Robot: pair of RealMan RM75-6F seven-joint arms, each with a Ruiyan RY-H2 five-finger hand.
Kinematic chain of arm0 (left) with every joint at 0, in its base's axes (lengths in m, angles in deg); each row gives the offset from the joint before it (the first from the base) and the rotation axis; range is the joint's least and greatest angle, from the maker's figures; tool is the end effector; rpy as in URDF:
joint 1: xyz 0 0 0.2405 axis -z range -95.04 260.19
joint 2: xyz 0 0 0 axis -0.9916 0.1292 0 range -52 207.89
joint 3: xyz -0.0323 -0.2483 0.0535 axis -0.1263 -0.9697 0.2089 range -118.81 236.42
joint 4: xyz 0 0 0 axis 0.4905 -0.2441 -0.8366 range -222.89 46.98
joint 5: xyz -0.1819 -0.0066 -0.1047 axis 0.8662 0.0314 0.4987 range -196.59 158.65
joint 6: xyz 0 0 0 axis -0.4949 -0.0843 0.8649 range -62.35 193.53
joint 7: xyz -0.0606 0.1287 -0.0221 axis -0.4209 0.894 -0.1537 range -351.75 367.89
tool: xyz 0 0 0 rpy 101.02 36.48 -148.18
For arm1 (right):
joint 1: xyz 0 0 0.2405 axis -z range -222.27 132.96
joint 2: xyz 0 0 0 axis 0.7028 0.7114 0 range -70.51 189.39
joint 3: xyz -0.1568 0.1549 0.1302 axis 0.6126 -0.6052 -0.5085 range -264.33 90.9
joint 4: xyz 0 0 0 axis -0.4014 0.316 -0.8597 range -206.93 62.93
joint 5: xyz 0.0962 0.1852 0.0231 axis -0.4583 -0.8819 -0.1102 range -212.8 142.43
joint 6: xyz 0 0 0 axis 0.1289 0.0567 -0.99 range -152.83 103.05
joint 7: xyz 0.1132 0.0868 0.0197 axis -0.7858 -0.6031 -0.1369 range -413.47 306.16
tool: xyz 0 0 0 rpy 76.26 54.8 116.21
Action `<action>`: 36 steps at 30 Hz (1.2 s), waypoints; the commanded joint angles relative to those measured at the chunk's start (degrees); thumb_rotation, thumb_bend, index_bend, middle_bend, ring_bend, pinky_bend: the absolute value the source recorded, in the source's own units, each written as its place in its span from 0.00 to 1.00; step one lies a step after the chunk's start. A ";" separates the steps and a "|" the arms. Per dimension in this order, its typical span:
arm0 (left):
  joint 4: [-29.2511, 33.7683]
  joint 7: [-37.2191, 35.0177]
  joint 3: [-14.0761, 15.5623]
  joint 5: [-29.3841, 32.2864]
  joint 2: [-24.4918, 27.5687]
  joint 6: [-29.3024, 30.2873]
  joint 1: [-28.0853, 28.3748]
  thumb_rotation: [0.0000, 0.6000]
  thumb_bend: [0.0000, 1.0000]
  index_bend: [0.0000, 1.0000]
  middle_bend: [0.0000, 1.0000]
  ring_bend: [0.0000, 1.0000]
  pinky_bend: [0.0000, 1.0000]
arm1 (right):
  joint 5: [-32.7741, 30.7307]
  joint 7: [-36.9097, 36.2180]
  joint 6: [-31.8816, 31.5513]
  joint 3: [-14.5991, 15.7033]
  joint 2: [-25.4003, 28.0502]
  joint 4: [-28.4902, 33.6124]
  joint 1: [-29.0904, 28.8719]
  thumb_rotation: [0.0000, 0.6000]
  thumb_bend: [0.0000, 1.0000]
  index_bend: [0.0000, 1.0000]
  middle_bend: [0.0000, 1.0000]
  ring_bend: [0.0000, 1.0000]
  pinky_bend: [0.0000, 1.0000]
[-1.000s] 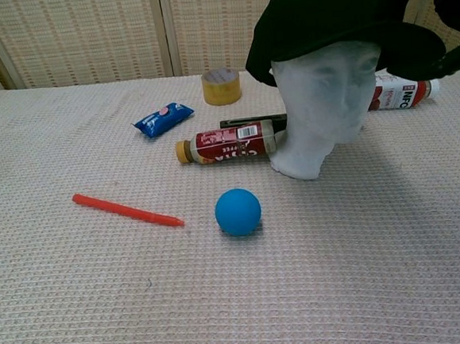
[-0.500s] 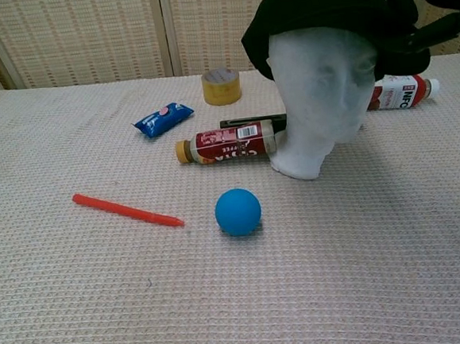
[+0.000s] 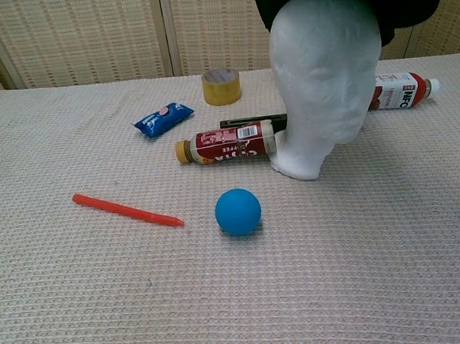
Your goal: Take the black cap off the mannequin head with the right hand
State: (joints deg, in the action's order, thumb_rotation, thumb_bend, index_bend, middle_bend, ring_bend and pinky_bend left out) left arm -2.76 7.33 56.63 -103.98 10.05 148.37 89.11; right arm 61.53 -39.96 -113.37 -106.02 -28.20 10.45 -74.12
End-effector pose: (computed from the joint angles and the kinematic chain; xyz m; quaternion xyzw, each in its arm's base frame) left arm -0.3300 0.1895 0.1443 -0.6094 -0.3843 -0.3663 0.5889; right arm -0.1369 -0.3137 0.0968 0.5815 -0.1408 0.6184 0.5095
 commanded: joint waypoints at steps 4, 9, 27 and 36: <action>0.15 0.41 -0.02 0.09 -0.09 -0.36 0.23 1.00 0.08 0.28 0.18 0.14 0.19 | -2.97 0.24 2.28 -2.83 3.17 -0.70 -2.03 1.00 0.54 0.86 0.75 0.95 1.00; 0.37 0.99 0.00 0.03 -0.23 -0.66 0.48 1.00 0.08 0.28 0.18 0.14 0.19 | -5.18 0.22 2.90 -3.70 6.80 -1.78 -1.66 1.00 0.54 0.86 0.75 0.95 1.00; 1.83 2.36 0.08 -0.78 -0.60 -0.58 1.09 1.00 0.08 0.27 0.18 0.14 0.19 | -7.57 -6.89 2.96 7.20 11.75 -7.97 7.97 1.00 0.54 0.86 0.75 0.95 1.00; 2.21 3.01 0.17 -0.76 -0.49 -0.77 1.24 1.00 0.08 0.27 0.18 0.14 0.19 | -7.74 -9.68 6.63 10.47 3.15 -18.50 6.84 1.00 0.54 0.86 0.75 0.95 1.00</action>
State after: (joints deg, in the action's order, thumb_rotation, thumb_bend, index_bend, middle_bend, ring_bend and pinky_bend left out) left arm -0.55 10.33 56.79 -104.73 9.55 147.61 90.35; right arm 54.01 -48.52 -108.10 -96.41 -22.83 -5.81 -66.73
